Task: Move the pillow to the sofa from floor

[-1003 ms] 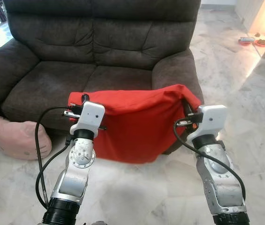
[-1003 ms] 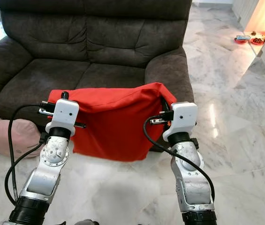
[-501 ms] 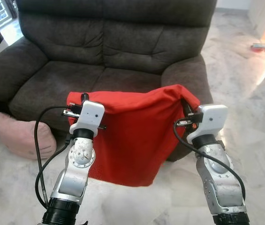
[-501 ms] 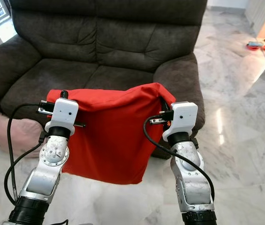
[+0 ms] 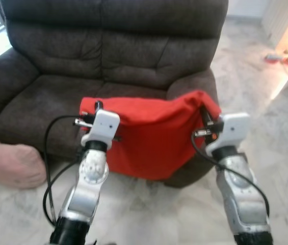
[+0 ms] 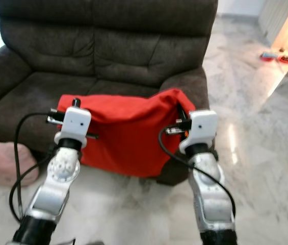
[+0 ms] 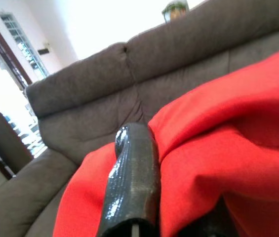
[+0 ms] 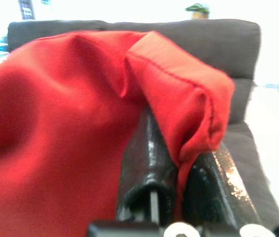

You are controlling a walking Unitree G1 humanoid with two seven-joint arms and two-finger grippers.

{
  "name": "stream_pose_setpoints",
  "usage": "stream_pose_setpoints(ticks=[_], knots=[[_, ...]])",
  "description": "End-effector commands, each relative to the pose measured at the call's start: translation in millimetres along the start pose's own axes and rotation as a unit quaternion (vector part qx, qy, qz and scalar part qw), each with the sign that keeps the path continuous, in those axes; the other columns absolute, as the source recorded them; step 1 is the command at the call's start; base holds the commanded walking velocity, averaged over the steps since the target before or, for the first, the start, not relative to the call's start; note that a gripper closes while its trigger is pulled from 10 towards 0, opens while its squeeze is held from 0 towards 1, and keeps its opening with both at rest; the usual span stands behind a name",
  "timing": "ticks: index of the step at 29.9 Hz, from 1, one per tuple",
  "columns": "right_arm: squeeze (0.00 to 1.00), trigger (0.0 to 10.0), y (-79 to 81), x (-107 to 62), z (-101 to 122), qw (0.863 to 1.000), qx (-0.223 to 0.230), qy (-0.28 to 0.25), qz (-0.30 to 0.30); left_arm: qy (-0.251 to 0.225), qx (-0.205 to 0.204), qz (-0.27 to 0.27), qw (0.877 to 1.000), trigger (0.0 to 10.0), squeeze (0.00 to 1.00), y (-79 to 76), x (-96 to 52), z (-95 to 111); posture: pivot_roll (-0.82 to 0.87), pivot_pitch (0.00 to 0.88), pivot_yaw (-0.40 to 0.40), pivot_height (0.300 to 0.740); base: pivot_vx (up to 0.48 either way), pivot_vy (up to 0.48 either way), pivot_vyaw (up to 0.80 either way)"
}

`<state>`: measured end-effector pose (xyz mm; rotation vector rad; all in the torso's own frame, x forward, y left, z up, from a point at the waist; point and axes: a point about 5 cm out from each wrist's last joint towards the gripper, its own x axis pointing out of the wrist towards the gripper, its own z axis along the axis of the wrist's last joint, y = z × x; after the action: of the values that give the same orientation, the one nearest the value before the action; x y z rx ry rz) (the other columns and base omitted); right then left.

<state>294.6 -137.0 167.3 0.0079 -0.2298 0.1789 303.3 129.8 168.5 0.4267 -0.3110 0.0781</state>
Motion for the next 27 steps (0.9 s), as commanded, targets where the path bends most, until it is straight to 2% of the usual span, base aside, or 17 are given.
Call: stream_pose_setpoints(ticks=[1,18,27], knots=[[0.0,10.0,-7.6,-2.9,3.4,1.0,-0.007,-0.007,-0.01,-0.071,-0.017,0.027,0.997,10.0,0.0,8.5,7.7,30.9,0.12,0.053,-0.005,0.74,0.3,0.0,0.0],[0.0,10.0,-7.9,-3.1,2.7,1.0,-0.006,-0.003,-0.013,-0.073,-0.013,0.025,0.997,10.0,0.0,12.7,4.4,32.8,0.13,0.065,-0.007,0.74,0.3,0.0,0.0],[0.0,10.0,-8.5,-3.1,1.9,1.0,-0.005,-0.002,-0.017,-0.081,-0.011,0.011,0.997,10.0,0.0,10.8,3.1,37.0,0.13,0.068,-0.007,0.74,0.0,0.0,0.0]])
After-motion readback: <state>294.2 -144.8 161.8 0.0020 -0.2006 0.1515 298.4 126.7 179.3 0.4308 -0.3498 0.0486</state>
